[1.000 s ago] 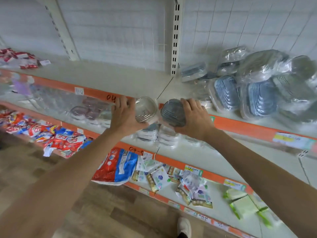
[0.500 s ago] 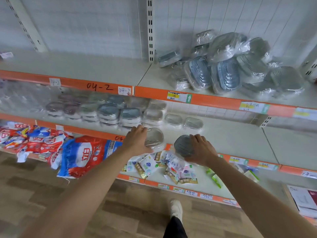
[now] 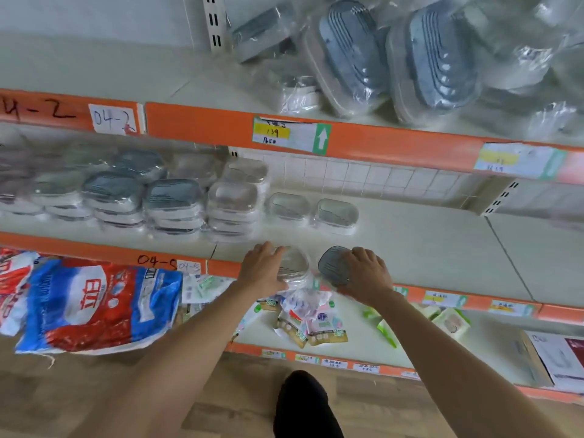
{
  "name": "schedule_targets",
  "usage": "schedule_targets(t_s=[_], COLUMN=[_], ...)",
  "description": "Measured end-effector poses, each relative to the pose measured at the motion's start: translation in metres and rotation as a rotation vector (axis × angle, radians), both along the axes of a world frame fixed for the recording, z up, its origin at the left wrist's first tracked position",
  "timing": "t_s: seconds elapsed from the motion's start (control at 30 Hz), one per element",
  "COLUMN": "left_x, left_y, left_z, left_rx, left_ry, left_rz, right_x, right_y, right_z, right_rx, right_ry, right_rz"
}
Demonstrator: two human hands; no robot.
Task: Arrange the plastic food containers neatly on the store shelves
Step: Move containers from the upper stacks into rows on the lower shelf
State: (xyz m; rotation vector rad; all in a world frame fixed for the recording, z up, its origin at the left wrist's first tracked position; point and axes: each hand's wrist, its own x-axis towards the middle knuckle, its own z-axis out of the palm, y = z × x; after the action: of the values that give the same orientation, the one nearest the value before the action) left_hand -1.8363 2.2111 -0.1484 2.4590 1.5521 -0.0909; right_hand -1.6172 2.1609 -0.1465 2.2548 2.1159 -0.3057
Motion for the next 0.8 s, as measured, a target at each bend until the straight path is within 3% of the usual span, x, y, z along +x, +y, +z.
schedule_targets(t_s=[0.17, 0.5, 0.8], left_x=[0.010, 0.022, 0.020], left_y=[0.045, 0.086, 0.063], left_z=[-0.043, -0.068, -0.042], left_rx=[0.080, 0.224, 0.111], left_ry=[0.006, -0.028, -0.046], left_rz=[-0.011, -0.069, -0.053], right_x=[0.021, 0.003, -0.014], right_y=[0.045, 0.080, 0.070], right_z=[-0.037, -0.067, -0.026], right_rx=[-0.018, 0.164, -0.024], right_ry=[0.055, -0.121, -0.193], right_rz=[-0.020, 0.000, 0.078])
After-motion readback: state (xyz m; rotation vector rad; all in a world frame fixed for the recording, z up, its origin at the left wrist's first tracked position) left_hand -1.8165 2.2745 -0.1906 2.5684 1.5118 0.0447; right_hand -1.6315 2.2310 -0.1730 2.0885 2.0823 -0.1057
